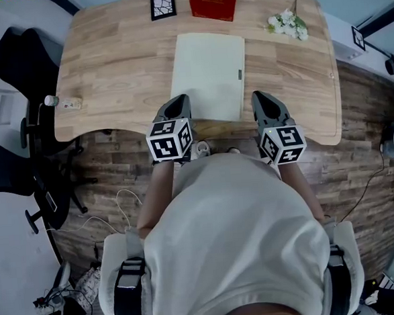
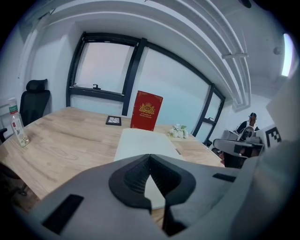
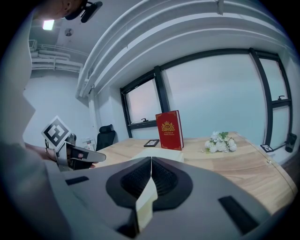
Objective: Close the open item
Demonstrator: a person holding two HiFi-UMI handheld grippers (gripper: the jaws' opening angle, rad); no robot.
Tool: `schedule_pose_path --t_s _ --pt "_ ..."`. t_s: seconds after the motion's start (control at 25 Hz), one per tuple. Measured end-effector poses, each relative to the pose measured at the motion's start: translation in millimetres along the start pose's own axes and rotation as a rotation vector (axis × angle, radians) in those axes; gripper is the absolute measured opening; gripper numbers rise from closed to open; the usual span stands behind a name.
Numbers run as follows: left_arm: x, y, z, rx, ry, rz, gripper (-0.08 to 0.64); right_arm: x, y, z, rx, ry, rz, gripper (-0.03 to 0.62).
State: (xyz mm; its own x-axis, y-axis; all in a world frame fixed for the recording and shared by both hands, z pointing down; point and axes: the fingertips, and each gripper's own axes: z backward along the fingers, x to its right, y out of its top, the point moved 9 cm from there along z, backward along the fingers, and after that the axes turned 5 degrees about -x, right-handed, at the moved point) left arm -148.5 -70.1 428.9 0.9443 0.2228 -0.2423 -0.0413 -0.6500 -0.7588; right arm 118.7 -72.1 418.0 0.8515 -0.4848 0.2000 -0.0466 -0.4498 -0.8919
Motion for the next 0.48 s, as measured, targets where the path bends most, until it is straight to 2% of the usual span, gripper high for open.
schedule_pose_path --t_s 0.48 --pt "-2.9 0.2 -0.6 0.005 0.001 0.005 0.02 -2.1 0.6 -1.5 -0.001 -0.006 0.01 0.018"
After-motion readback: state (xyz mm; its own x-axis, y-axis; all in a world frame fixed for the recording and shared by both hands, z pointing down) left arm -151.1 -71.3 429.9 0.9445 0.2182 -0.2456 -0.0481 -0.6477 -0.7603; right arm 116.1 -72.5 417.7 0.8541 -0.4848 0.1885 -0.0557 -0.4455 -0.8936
